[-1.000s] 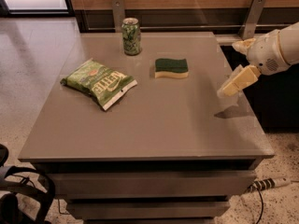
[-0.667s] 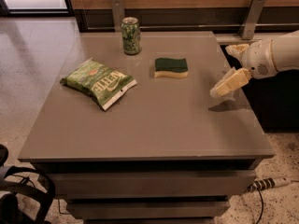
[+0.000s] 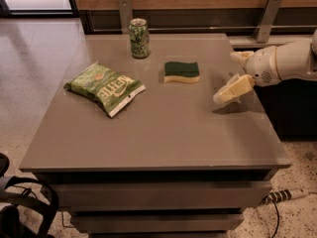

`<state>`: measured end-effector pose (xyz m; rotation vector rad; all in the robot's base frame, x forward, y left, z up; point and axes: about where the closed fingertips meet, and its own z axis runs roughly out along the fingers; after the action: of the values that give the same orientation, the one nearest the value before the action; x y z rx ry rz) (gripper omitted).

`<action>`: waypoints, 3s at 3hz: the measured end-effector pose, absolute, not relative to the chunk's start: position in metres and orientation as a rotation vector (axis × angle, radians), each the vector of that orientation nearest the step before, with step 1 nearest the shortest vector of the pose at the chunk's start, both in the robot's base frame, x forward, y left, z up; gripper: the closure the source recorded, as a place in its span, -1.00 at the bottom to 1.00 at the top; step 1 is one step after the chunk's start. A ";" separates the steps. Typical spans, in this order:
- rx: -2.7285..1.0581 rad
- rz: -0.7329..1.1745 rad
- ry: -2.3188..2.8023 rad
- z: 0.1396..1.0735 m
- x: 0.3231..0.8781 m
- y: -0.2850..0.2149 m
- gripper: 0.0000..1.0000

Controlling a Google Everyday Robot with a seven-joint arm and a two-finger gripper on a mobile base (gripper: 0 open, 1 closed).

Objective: Pick sponge

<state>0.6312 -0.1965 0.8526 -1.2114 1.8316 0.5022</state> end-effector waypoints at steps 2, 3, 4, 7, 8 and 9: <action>-1.152 0.606 1.675 0.840 0.693 -0.158 -1.00; -1.136 0.635 1.642 0.834 0.706 -0.146 -1.00; -1.118 0.626 1.651 0.827 0.712 -0.139 -1.00; -1.101 0.651 1.642 0.816 0.717 -0.126 0.38; -1.101 0.651 1.642 0.816 0.717 -0.126 0.86; -1.103 0.654 1.642 0.815 0.717 -0.124 1.00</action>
Offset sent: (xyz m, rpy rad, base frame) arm 0.0903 0.0490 -0.0164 0.2250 -0.1098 0.0634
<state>0.7173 -0.1239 0.8155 -1.1027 1.6416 0.6537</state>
